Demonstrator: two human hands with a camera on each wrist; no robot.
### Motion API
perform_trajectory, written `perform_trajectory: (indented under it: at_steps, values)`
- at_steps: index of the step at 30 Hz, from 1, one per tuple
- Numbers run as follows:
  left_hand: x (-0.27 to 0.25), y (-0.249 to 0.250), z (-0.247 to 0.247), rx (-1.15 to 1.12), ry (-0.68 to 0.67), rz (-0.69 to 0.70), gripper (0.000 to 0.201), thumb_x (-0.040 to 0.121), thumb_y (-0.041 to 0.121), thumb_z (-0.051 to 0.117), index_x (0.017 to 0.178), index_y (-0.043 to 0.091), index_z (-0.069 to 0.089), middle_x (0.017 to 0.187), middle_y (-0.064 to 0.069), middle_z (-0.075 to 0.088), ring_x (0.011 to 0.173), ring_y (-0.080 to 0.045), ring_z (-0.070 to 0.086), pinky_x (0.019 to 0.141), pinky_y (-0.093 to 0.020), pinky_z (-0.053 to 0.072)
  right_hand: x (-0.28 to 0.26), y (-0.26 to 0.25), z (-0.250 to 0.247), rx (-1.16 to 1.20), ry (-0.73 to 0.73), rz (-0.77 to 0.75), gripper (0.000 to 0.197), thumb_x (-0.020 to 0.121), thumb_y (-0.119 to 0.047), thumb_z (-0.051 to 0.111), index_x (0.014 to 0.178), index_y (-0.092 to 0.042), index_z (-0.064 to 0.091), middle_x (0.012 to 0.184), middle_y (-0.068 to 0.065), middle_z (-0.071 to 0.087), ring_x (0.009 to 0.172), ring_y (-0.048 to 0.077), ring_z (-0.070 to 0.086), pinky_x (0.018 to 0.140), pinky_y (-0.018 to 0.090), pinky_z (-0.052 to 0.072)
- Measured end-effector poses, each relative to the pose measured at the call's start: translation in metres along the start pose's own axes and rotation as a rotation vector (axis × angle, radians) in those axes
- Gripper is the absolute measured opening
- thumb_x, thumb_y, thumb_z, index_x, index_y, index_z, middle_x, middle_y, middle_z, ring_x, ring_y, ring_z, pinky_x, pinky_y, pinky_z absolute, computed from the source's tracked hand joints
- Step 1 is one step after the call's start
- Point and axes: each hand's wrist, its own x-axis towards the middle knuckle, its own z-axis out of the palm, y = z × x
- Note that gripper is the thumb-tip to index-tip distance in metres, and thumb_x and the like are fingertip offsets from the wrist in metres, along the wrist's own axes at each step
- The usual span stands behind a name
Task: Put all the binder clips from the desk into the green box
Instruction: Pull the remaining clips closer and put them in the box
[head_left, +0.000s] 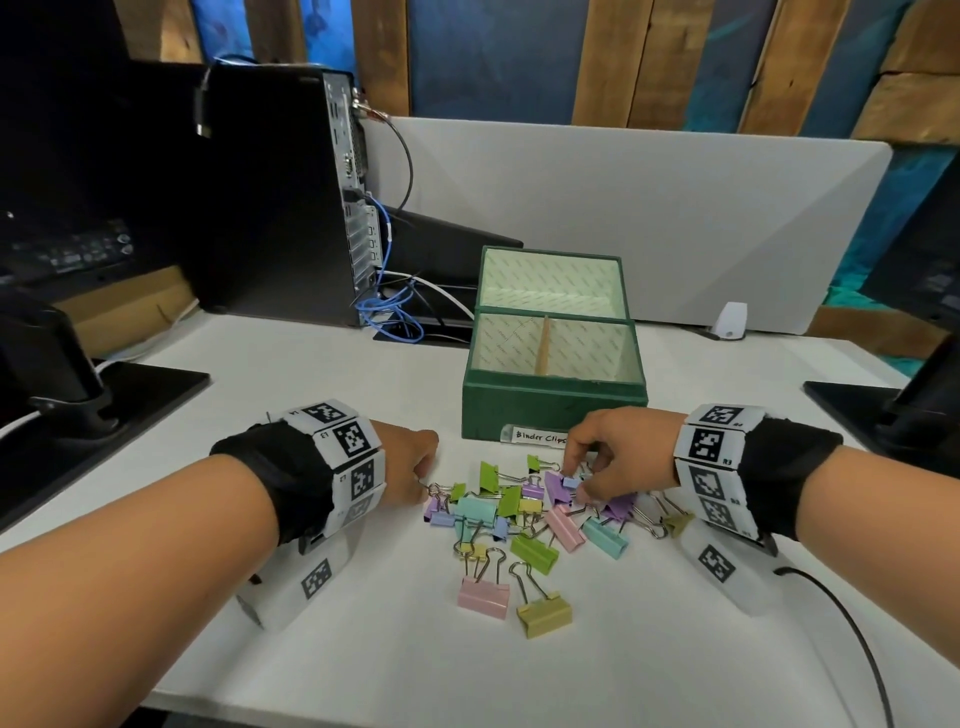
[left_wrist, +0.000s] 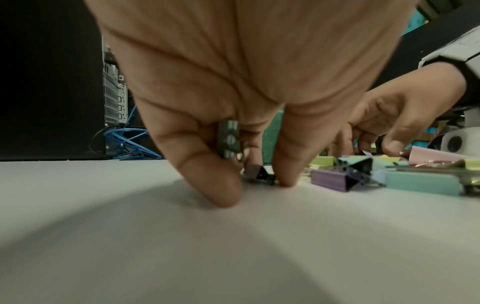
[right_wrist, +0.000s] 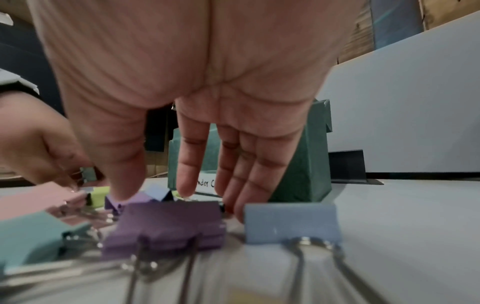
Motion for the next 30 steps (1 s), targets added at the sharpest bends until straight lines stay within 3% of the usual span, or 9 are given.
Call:
perform_trajectory:
  at_steps: [2, 5, 9, 13, 17, 19, 22, 27, 30]
  values:
    - [-0.002, 0.001, -0.002, 0.021, -0.007, 0.005, 0.013, 0.091, 0.031, 0.048, 0.091, 0.021, 0.039, 0.064, 0.009, 0.044, 0.052, -0.005, 0.039, 0.049, -0.018, 0.028, 0.001, -0.002, 0.0, -0.003, 0.001, 0.001, 0.024, 0.077, -0.04, 0.07, 0.097, -0.029, 0.063, 0.085, -0.017, 0.048, 0.086, 0.01, 0.055, 0.081, 0.029, 0.05]
    - [-0.002, 0.001, -0.002, 0.028, -0.023, 0.005, 0.013, 0.091, 0.03, 0.047, 0.092, 0.02, 0.039, 0.063, 0.009, 0.043, 0.05, -0.005, 0.038, 0.048, -0.018, 0.029, 0.004, -0.004, 0.002, -0.01, 0.028, -0.016, 0.012, 0.079, -0.028, 0.069, 0.082, -0.028, 0.058, 0.08, -0.014, 0.05, 0.073, 0.008, 0.052, 0.075, 0.027, 0.048]
    - [-0.002, 0.002, -0.002, 0.026, -0.019, 0.034, 0.013, 0.092, 0.028, 0.046, 0.091, 0.019, 0.036, 0.062, 0.008, 0.041, 0.052, -0.007, 0.038, 0.048, -0.017, 0.029, 0.002, -0.003, -0.001, 0.031, 0.005, -0.001, 0.014, 0.077, -0.015, 0.068, 0.082, -0.024, 0.058, 0.071, -0.014, 0.054, 0.062, 0.002, 0.049, 0.063, 0.02, 0.044]
    - [0.003, -0.001, 0.002, 0.003, 0.038, 0.094, 0.028, 0.093, 0.024, 0.049, 0.071, 0.031, 0.031, 0.066, 0.013, 0.034, 0.078, -0.013, 0.045, 0.054, -0.01, 0.026, 0.001, -0.002, 0.0, 0.02, -0.021, -0.001, 0.015, 0.075, -0.012, 0.066, 0.08, -0.024, 0.059, 0.092, -0.009, 0.059, 0.077, 0.012, 0.059, 0.07, 0.025, 0.051]
    - [0.007, -0.004, 0.004, -0.008, 0.075, 0.101, 0.04, 0.093, 0.022, 0.049, 0.063, 0.033, 0.024, 0.067, 0.015, 0.034, 0.083, -0.012, 0.044, 0.055, -0.008, 0.026, -0.006, -0.002, 0.0, 0.046, -0.018, -0.006, 0.017, 0.081, -0.017, 0.063, 0.09, -0.022, 0.05, 0.068, -0.014, 0.051, 0.055, 0.001, 0.046, 0.052, 0.014, 0.039]
    - [0.007, -0.005, 0.003, -0.028, 0.101, 0.103, 0.036, 0.092, 0.021, 0.049, 0.065, 0.033, 0.028, 0.069, 0.013, 0.04, 0.082, -0.012, 0.045, 0.058, -0.009, 0.031, -0.006, -0.001, 0.0, 0.103, -0.002, -0.008, 0.019, 0.083, -0.029, 0.063, 0.095, -0.023, 0.05, 0.076, -0.013, 0.056, 0.055, 0.004, 0.049, 0.052, 0.015, 0.041]
    - [0.002, -0.002, -0.011, -0.049, 0.132, 0.123, 0.017, 0.089, 0.022, 0.05, 0.084, 0.032, 0.037, 0.083, 0.01, 0.052, 0.079, -0.014, 0.049, 0.073, -0.024, 0.045, 0.0, -0.001, 0.005, 0.079, -0.01, -0.004, 0.027, 0.083, -0.035, 0.064, 0.107, -0.027, 0.054, 0.098, -0.008, 0.06, 0.068, 0.006, 0.051, 0.062, 0.019, 0.042]
    - [0.005, 0.019, -0.062, -0.222, 0.171, 0.182, 0.009, 0.088, 0.018, 0.054, 0.093, 0.024, 0.049, 0.097, 0.001, 0.062, 0.077, -0.013, 0.056, 0.076, -0.024, 0.051, 0.003, 0.007, 0.004, 0.074, -0.045, 0.008, 0.03, 0.076, -0.018, 0.07, 0.105, -0.024, 0.061, 0.091, -0.01, 0.053, 0.07, 0.004, 0.049, 0.062, 0.016, 0.039]
    - [0.017, 0.038, -0.089, -0.302, 0.209, 0.192, 0.011, 0.088, 0.022, 0.056, 0.099, 0.023, 0.052, 0.099, 0.002, 0.062, 0.073, -0.011, 0.056, 0.076, -0.027, 0.053, 0.0, 0.013, 0.003, 0.064, -0.073, 0.034, 0.027, 0.073, -0.015, 0.071, 0.095, -0.025, 0.06, 0.089, -0.008, 0.053, 0.08, 0.011, 0.052, 0.064, 0.019, 0.041]
